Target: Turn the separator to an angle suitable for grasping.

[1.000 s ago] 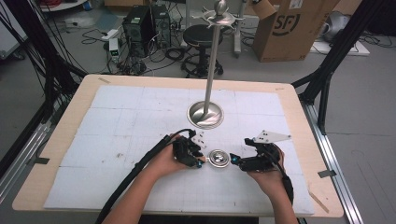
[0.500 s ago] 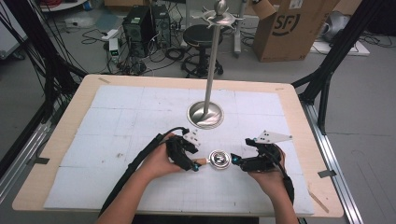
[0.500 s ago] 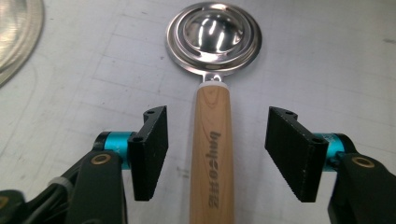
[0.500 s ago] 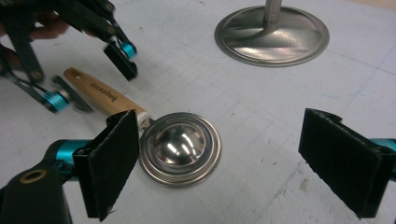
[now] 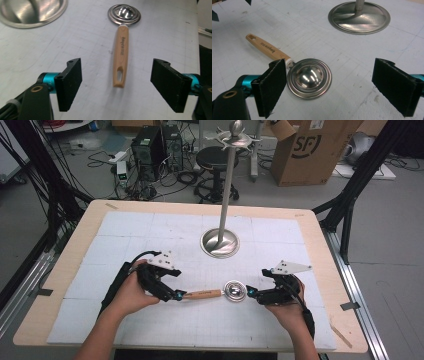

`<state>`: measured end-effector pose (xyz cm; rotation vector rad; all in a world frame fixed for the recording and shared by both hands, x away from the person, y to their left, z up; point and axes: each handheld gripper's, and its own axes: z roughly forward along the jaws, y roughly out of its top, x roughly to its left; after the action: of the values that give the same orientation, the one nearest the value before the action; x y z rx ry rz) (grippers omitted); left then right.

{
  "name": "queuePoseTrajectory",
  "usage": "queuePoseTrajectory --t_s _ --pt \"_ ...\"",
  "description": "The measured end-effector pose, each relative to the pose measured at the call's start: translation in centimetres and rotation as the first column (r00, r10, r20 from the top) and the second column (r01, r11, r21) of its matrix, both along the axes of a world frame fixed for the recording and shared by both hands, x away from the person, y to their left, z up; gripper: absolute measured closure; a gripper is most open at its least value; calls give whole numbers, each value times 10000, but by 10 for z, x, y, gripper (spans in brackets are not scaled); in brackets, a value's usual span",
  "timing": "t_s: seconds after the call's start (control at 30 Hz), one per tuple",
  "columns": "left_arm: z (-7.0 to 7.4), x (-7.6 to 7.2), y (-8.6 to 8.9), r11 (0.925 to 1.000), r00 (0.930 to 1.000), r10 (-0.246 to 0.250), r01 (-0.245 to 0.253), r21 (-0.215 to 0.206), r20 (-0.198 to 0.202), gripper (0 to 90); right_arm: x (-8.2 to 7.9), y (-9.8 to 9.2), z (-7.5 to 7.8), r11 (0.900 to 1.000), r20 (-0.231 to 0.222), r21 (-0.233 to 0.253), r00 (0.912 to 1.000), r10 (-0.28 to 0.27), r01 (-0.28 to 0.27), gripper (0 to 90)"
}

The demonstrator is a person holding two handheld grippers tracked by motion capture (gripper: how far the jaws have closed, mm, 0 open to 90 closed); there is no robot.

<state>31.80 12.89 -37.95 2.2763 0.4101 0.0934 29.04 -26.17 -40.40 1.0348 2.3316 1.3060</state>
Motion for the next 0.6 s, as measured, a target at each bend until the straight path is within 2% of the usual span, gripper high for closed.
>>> queuePoseTrajectory --t_s 0.13,0.17,0.23,0.33,0.47,0.57,0.6 --pt "-3 -4 20 9988 9991 397 -393 -298 150 218 0 -1 0 10000 -20 6 10000 -41 41 118" --pt "-3 -4 20 9988 9991 397 -393 -298 150 212 0 -1 0 10000 -20 6 10000 -41 41 118" --pt "-6 -7 26 9963 9984 515 -498 -706 219 207 0 -1 0 10000 -7 -14 10000 -53 53 118" --pt "-8 -6 28 9961 9976 663 -651 -588 181 191 0 0 -1 10000 -92 -80 9999 -60 59 118" --pt "-10 -7 30 9970 9986 484 -471 -621 191 172 0 2 -2 9999 -106 -131 9999 4 -6 118" --pt "-9 -6 33 9953 9977 636 -618 -741 216 157 1 1 -2 9999 -135 -145 9999 -9 7 118" --pt "-8 -6 36 9934 9967 758 -731 -881 277 115 1 1 -2 9999 -141 -148 9999 -45 43 118"
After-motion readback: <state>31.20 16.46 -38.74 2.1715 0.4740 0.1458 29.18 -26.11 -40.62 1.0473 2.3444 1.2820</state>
